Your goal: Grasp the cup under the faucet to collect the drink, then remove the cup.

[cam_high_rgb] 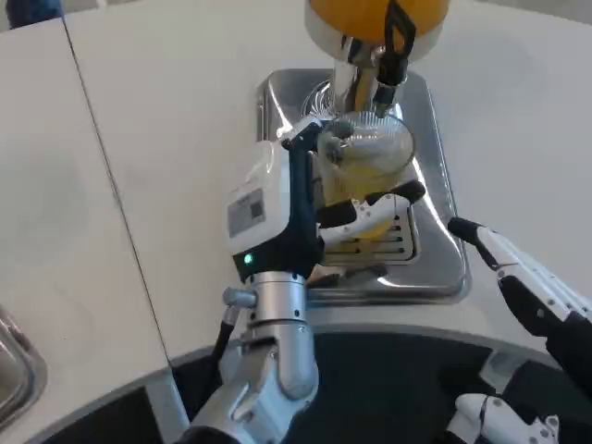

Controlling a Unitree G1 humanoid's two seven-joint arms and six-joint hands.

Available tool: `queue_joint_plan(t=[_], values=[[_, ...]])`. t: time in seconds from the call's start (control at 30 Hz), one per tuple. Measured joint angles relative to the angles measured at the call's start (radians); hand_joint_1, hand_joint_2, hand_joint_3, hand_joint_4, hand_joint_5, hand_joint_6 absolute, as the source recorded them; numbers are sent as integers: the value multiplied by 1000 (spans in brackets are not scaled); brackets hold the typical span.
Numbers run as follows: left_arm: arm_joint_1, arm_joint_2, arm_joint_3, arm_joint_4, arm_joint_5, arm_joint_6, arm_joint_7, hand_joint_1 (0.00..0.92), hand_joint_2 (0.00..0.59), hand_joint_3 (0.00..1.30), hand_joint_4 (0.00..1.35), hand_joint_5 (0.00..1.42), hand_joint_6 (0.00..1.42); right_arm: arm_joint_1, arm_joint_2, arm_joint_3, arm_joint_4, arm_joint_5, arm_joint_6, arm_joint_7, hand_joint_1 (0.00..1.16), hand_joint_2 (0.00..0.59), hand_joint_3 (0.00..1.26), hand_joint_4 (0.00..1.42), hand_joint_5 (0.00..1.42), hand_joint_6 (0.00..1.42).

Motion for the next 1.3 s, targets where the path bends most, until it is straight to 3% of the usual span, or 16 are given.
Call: queue_joint_plan(t=[0.17, 0.37, 0.6, 0.77, 0.97, 1.3], values=[[39, 49, 7, -80, 4, 7, -12, 772, 0, 1113, 1156, 1278, 1424, -12, 2, 33, 1, -6, 9, 0, 332, 429, 4, 0, 38, 110], [106, 140, 31, -205, 18, 18, -49, 778, 0, 1113, 1142, 1265, 1424, -36, 5, 82, 5, -27, 11, 0, 335, 429, 10, 0, 38, 112], [229, 239, 50, -354, 23, 24, -110, 784, 0, 1120, 1162, 1264, 1424, -51, 4, 105, 16, -43, 11, 0, 337, 429, 13, 0, 46, 113], [326, 302, 95, -492, 19, 25, -155, 782, 0, 1114, 1164, 1264, 1424, -51, -2, 94, 25, -42, 4, 0, 338, 429, 14, 0, 46, 113], [434, 347, 176, -656, -19, 13, -230, 786, 0, 1110, 1149, 1264, 1424, -44, -12, 65, 39, -41, -26, 0, 329, 436, 7, 0, 18, 89], [643, 419, 295, -929, -82, -100, -396, 787, 0, 1100, 1148, 1262, 1424, -65, -86, 4, 39, -44, -67, 19, 309, 451, 4, 0, 1, 65]])
